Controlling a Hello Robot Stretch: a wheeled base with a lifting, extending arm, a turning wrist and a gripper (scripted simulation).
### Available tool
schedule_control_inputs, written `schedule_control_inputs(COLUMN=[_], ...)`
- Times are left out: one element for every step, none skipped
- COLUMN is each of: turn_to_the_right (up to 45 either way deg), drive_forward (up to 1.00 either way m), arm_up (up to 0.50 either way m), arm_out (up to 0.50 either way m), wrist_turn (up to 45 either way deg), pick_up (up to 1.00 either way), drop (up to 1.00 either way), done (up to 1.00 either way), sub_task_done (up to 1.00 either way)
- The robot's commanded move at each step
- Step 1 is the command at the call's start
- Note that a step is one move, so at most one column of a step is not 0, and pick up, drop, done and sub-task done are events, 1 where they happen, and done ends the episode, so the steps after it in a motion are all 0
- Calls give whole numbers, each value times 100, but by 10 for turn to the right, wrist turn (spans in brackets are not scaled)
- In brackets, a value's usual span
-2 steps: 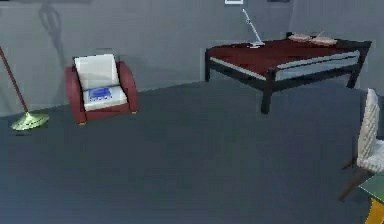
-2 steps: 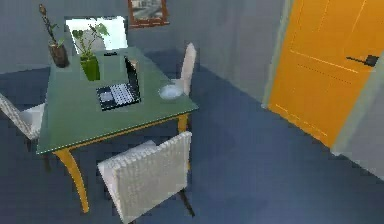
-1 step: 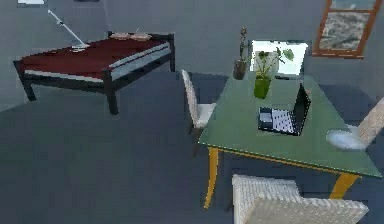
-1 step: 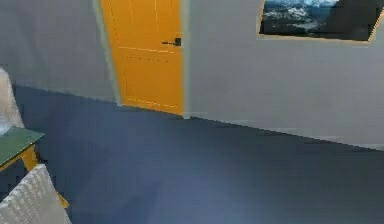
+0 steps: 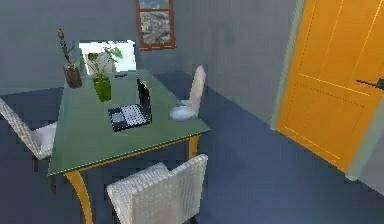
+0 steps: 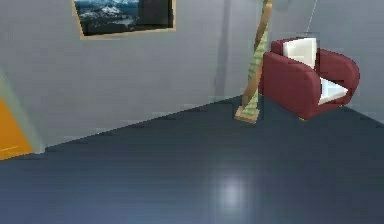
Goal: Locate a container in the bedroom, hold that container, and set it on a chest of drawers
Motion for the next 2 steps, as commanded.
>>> schedule_control_inputs(turn_to_the_right=[210,0], drive_forward=[0,90], arm_up=[0,0], arm_out=[0,0], wrist_turn=[0,0], pick_up=[0,0], drop=[0,0], done=[0,0], sub_task_done=[0,0])
